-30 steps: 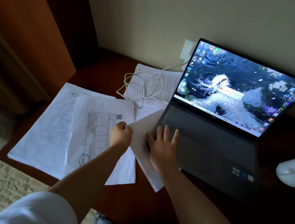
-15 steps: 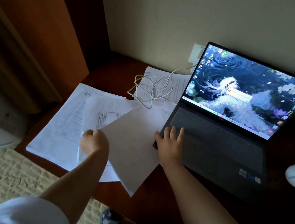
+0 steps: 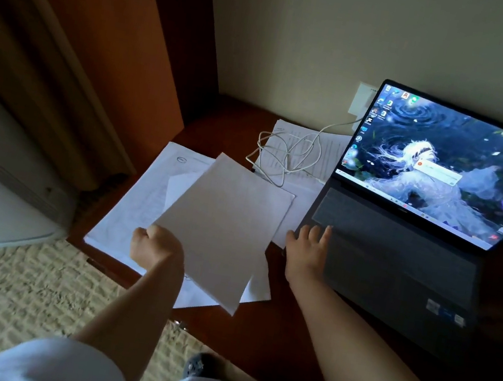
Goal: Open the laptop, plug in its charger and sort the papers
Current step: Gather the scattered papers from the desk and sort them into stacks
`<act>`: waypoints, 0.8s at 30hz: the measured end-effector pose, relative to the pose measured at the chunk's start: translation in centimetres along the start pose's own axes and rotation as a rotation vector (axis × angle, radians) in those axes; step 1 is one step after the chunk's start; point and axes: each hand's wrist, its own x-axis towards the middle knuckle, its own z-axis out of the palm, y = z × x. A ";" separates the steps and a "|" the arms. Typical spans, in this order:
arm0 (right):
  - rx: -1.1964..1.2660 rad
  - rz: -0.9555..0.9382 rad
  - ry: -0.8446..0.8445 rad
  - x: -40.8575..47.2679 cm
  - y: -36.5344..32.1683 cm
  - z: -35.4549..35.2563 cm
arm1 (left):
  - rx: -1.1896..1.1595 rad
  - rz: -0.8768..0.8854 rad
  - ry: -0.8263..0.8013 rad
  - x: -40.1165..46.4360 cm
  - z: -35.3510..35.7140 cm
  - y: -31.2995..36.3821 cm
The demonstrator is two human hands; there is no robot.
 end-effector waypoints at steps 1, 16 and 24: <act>0.015 0.016 -0.016 -0.1 -0.2 -0.1 | 0.002 -0.012 0.017 0.2 -0.4 -0.2; 0.613 0.019 -0.110 -0.6 -5.0 -2.8 | 0.047 -0.238 -0.077 -3.9 -2.6 -2.8; 0.800 -0.583 -0.009 -2.7 -4.1 -2.9 | -0.281 -0.388 -0.302 -2.0 -2.2 1.0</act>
